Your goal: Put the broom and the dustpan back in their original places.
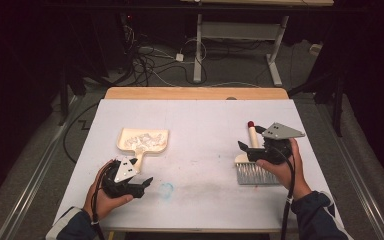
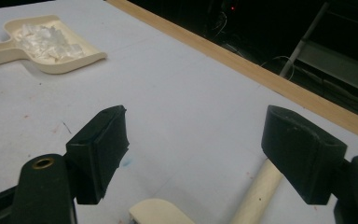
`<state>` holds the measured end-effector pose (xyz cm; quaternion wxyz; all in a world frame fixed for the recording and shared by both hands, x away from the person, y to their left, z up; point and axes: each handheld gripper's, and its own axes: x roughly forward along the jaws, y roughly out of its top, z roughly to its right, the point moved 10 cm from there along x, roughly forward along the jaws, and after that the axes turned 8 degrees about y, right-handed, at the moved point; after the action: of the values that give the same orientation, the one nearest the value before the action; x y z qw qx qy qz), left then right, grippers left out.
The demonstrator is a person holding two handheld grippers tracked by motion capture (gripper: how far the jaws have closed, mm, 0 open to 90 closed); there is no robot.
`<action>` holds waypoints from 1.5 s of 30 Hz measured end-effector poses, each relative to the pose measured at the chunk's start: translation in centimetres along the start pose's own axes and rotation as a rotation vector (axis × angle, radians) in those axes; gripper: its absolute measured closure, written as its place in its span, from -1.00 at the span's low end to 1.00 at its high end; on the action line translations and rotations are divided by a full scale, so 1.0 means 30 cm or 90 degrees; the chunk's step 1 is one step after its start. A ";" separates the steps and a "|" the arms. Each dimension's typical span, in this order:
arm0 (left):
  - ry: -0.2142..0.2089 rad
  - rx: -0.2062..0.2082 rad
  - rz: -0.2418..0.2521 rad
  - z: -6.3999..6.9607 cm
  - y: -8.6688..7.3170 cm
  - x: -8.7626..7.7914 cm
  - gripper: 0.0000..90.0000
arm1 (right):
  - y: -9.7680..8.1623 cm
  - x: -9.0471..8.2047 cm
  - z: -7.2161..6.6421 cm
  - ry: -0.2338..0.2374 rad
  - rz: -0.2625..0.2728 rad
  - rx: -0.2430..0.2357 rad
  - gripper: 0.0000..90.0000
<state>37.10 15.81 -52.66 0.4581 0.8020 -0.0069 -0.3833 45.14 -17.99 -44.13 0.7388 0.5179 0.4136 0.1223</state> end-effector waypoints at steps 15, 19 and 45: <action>0.000 0.008 -0.005 0.006 -0.004 0.001 -0.59 | -0.021 -0.058 -0.036 0.001 -0.001 -0.028 -0.48; 0.002 0.011 -0.005 0.007 -0.003 0.001 -0.59 | -0.034 -0.070 -0.048 0.003 -0.003 -0.035 -0.48; 0.009 0.023 -0.007 0.008 -0.006 0.001 -0.62 | -0.124 -0.116 -0.074 -0.014 -0.017 -0.066 -0.48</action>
<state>36.91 15.74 -52.88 0.4414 0.8127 -0.0061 -0.3803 40.39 -20.25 -45.94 0.7706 0.4748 0.4056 0.1276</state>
